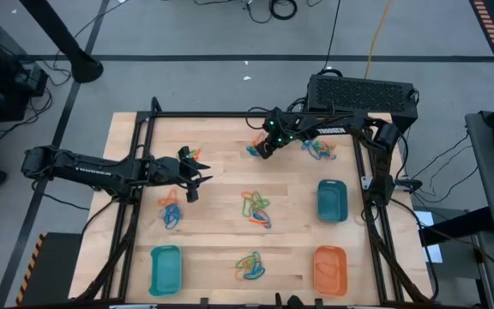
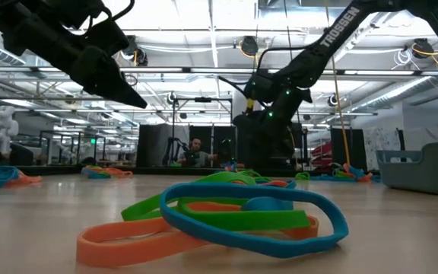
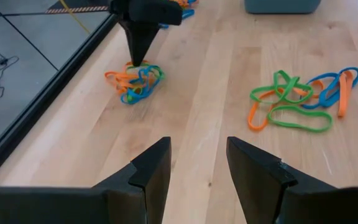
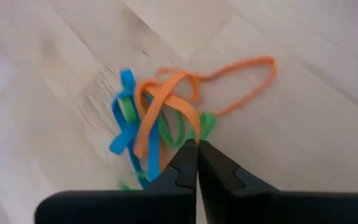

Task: Sort rubber bands into baskets
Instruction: Put the orange rubber band into the orange bin

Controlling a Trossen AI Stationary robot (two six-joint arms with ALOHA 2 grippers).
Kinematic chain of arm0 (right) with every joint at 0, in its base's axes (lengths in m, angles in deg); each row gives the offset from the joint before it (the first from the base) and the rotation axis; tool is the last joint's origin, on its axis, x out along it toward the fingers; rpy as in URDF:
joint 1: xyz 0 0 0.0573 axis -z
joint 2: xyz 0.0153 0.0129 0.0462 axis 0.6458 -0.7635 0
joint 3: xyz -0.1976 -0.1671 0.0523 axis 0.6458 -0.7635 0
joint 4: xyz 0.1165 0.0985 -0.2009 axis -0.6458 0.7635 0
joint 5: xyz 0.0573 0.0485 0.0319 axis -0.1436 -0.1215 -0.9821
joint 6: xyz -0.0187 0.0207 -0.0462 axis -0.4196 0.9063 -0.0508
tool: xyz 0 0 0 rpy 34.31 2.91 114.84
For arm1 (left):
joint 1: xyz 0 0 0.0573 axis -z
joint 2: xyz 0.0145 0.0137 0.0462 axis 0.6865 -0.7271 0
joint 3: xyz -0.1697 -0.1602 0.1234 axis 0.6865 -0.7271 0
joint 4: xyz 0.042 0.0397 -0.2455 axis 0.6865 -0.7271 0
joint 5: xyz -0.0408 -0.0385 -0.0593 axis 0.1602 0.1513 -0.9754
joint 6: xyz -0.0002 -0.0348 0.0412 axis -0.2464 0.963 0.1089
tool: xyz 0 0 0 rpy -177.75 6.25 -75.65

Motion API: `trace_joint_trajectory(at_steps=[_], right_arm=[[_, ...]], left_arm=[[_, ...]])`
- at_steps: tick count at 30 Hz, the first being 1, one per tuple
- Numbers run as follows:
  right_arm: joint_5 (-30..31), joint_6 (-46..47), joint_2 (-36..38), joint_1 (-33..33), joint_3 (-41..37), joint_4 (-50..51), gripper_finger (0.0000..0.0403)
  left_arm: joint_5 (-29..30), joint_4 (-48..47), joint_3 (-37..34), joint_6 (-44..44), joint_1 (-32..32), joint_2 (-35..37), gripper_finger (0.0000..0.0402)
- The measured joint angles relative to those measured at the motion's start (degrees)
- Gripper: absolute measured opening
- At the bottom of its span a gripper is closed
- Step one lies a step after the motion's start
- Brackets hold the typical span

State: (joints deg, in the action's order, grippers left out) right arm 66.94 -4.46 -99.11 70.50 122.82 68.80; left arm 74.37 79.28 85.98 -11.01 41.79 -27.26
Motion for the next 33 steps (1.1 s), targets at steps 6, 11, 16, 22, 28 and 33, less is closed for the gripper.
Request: trace_joint_trajectory(at_steps=[6,11,16,22,28,33], right_arm=[[0.38,-1.70,0.31,-1.59,4.87,5.61,0.0001],[3.97,-3.77,0.40,-3.61,9.72,10.71,0.0000],[9.36,-5.68,0.42,-5.11,13.69,15.71,0.0000],[10.40,-7.29,0.42,-6.07,14.09,18.00,0.0000],[10.38,-8.11,0.40,-6.82,14.09,18.83,0.0010],[10.38,-8.31,0.40,-7.16,14.10,18.64,0.0031]], left_arm=[[-0.02,-0.02,0.00,0.14,0.01,0.00,0.0164],[-0.05,-0.07,-0.01,0.12,0.03,0.00,0.0164],[-0.15,-0.19,0.01,0.21,0.03,0.00,0.0164],[-0.15,-0.26,0.01,0.25,0.03,0.00,0.0164],[-0.15,-0.24,0.00,0.27,0.03,0.00,0.0164],[-0.15,-0.24,-0.01,0.29,0.03,0.00,0.0164]])
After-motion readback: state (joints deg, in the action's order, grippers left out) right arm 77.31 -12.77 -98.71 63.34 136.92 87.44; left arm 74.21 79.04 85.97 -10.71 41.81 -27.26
